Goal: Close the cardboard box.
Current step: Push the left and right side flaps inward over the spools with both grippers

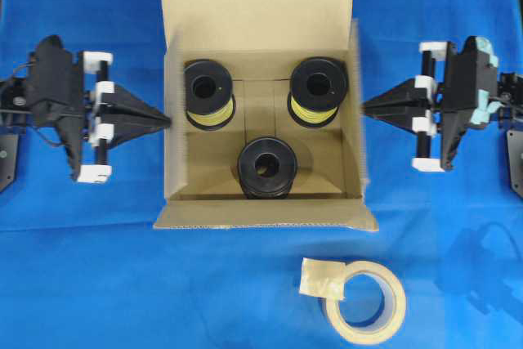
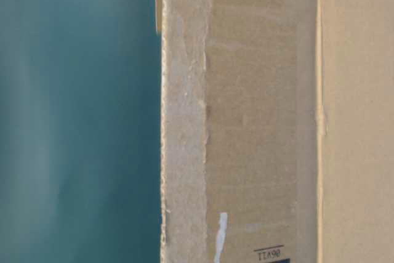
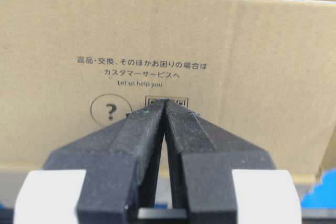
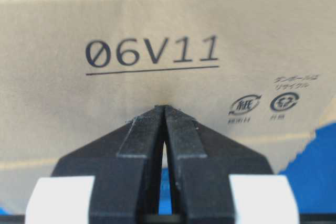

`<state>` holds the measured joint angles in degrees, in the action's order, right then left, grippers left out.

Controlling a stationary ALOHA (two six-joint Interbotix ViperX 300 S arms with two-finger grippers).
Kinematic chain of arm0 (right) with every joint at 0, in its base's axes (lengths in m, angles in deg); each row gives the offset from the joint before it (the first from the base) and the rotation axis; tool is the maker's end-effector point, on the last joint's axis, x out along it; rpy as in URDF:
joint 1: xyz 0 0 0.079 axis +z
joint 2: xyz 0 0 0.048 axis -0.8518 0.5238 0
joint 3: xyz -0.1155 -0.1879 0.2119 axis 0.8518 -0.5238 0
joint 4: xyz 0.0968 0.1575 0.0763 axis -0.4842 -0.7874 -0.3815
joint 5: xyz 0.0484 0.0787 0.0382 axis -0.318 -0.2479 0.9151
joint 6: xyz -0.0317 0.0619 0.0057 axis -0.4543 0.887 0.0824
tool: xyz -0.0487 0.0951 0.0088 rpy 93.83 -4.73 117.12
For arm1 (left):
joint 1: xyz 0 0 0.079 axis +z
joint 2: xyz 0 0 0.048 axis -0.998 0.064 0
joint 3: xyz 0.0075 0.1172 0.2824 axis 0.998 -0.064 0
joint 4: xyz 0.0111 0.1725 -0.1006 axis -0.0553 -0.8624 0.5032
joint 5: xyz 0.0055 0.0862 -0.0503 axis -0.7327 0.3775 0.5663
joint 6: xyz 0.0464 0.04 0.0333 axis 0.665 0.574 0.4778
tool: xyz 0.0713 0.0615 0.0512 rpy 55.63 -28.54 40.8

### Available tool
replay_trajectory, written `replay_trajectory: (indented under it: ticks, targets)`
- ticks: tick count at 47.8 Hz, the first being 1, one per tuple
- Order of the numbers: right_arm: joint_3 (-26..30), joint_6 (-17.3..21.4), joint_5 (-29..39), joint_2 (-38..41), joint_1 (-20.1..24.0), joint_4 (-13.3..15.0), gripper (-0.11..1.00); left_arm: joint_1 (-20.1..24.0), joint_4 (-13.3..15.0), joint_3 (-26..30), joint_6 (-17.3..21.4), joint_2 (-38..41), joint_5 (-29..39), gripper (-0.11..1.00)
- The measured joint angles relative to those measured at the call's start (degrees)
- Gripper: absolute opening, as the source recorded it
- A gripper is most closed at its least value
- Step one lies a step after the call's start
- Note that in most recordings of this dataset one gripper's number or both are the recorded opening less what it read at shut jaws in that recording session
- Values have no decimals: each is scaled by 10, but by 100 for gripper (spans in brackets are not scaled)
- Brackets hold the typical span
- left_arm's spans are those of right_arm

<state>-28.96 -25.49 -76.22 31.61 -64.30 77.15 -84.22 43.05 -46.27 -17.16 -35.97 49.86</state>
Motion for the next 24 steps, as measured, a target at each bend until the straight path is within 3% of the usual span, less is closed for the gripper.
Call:
replay_trajectory:
  ticks: [24]
  targets:
    - [73,-3,-47,109,8,7,2,12,0,77,0,94,-12,2]
